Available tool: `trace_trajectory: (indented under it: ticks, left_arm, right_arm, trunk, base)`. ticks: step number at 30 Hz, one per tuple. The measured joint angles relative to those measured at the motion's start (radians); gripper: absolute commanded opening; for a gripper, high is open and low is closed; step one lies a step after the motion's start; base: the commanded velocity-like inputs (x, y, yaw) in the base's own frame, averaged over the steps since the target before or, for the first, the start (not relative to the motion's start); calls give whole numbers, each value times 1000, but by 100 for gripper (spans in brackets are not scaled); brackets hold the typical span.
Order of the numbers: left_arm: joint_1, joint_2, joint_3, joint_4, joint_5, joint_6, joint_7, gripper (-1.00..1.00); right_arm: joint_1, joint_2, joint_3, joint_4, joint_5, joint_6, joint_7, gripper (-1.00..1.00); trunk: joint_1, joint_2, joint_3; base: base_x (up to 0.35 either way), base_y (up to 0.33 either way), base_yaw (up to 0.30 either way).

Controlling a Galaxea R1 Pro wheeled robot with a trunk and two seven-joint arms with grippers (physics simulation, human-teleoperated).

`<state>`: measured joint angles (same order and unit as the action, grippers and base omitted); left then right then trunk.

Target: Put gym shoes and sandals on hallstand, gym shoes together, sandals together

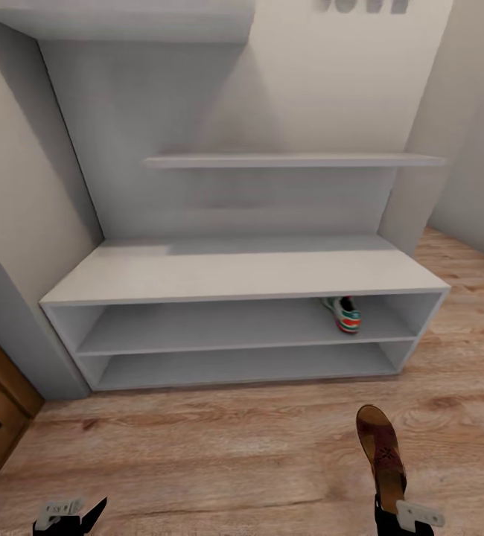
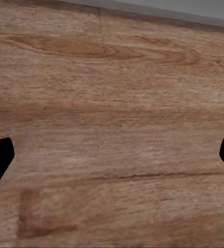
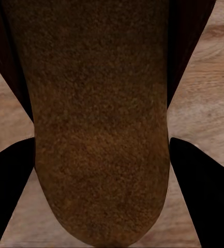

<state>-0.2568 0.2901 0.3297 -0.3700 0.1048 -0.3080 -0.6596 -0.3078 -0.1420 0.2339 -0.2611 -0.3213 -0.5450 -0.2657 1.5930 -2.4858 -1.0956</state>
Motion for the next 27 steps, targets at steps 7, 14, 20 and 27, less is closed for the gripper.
trace_trajectory:
  ticks: [7, 14, 20, 27]
  left_arm:
    - [0, 0, 0, 0, 0, 0, 0, 100]
    - [0, -1, 0, 0, -1, 0, 1, 100]
    - [0, -1, 0, 1, -1, 0, 4, 100]
    - [0, -5, -1, 3, -2, -15, 7, 100]
  right_arm:
    - [0, -3, 0, 2, 0, 0, 0, -100]
    - [0, -2, 0, 6, -1, 0, 0, -100]
    - [0, 3, 0, 5, -2, 0, -2, -100]
    - [0, 4, 1, 5, 2, 1, -1, -100]
  trunk:
    - [0, 0, 0]
    - [0, 0, 0]
    - [0, 0, 0]
    - [0, 0, 0]
  base:
    - [-213, 255, 0]
    - [-89, 284, 0]
    - [-5, 294, 0]
    - [0, 32, 0]
